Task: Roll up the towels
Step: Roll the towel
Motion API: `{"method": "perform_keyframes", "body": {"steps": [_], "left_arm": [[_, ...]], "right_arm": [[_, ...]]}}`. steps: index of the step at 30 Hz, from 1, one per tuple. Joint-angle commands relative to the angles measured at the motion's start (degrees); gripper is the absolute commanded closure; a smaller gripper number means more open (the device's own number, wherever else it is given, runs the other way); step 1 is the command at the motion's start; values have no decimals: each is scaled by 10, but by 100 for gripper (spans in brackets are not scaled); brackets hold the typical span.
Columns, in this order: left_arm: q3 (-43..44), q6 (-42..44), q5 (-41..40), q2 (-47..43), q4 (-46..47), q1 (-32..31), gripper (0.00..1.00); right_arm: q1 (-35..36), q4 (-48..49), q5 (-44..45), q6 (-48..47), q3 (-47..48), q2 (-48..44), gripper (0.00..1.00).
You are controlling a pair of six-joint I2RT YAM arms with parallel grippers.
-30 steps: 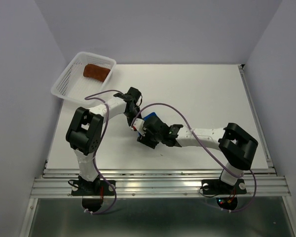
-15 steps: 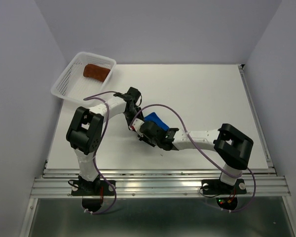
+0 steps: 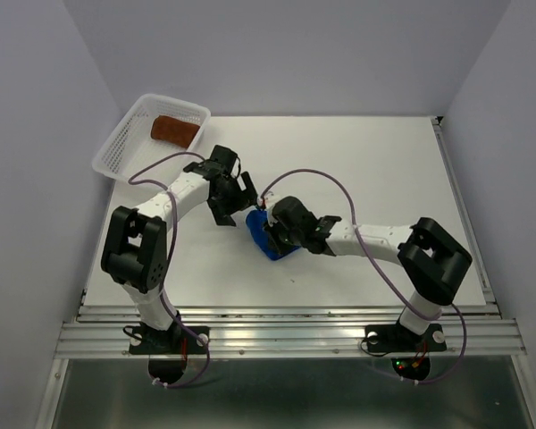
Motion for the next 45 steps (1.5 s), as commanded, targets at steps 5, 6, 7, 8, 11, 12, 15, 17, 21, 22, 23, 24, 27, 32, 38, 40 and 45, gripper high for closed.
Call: {"method": "perform_keyframes", "body": {"steps": [5,6,7,8,11,12,15,17,21,22,23,24,27,32,38,40,45], "left_arm": [[-27,13,2,-55,44,19,1],[-28,17,6,-55,48,19,1],[-31,22,19,-54,55,20,1],[-32,25,26,-53,59,19,1],[-41,31,55,-51,84,18,1],[-48,33,69,-52,99,18,1],[-52,40,87,-52,119,11,1],[-53,47,91,-48,125,4,1],[-56,52,113,-38,146,-11,1],[-56,52,121,-35,154,-16,1],[-56,53,125,-31,157,-20,1],[-54,53,127,-24,164,-23,1],[-42,56,134,-6,170,-34,1],[-31,54,158,19,193,-41,1],[-21,47,177,51,223,-51,1],[-25,44,189,61,243,-55,1],[-24,33,204,76,279,-58,1]], "right_arm": [[-128,96,-266,132,-63,-36,99],[-151,107,-286,144,-74,-35,99],[-161,123,-327,157,-77,-31,99],[-169,130,-341,166,-81,-29,99],[-208,156,-402,208,-94,-15,99],[-230,167,-421,226,-100,-11,99],[-276,170,-447,254,-102,7,99],[-301,176,-466,275,-103,30,99],[-347,186,-506,303,-102,61,99],[-358,186,-511,306,-102,64,99],[-358,186,-515,307,-103,67,99],[-367,186,-518,310,-102,76,99],[-385,187,-539,336,-102,97,99],[-405,185,-542,356,-97,132,99],[-416,184,-543,366,-81,160,95],[-416,183,-550,369,-75,166,94],[-416,127,-520,336,-55,171,90]]}}
